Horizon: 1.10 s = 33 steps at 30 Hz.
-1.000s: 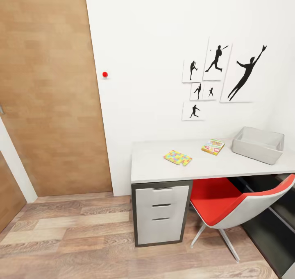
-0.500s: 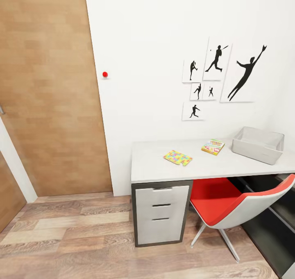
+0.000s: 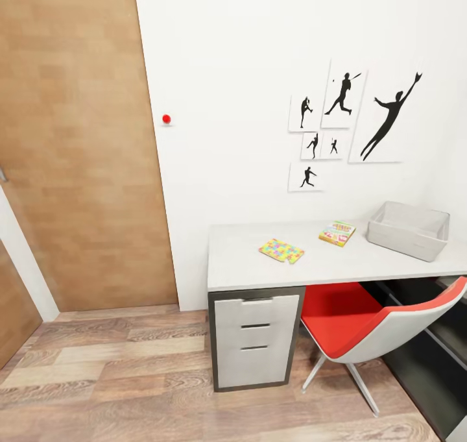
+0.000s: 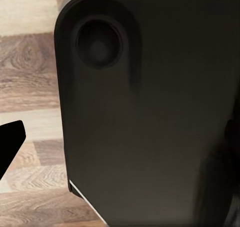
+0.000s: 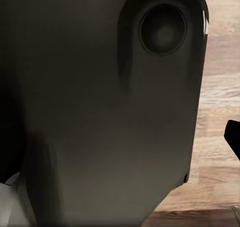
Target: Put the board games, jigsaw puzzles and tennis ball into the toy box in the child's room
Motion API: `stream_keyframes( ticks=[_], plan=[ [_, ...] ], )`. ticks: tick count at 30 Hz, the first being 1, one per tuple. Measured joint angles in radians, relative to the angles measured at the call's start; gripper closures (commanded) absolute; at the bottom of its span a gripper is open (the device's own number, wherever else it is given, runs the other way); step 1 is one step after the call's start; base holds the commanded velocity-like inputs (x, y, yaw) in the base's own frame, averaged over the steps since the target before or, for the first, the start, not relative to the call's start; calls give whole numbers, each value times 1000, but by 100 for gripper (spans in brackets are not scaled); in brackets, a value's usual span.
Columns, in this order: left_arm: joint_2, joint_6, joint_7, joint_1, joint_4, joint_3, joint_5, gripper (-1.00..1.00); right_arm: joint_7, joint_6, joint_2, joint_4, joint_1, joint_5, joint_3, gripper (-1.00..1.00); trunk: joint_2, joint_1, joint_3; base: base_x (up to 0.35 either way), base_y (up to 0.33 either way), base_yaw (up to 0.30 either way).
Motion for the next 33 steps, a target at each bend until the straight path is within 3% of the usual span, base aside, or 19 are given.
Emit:
stream_keyframes(
  ticks=[24, 33],
  plan=[
    [8, 1, 0, 0, -2, 4, 1, -100, 0, 0, 0, 0, 0, -2, 0, -100, 168, -92, 75, 0, 0, 0],
    [13, 11, -1, 0, -73, 5, -1, -100, -2, 6, -5, -31, -2, -3, -1, -100, 231, -127, 104, 0, 0, 0]
  ],
)
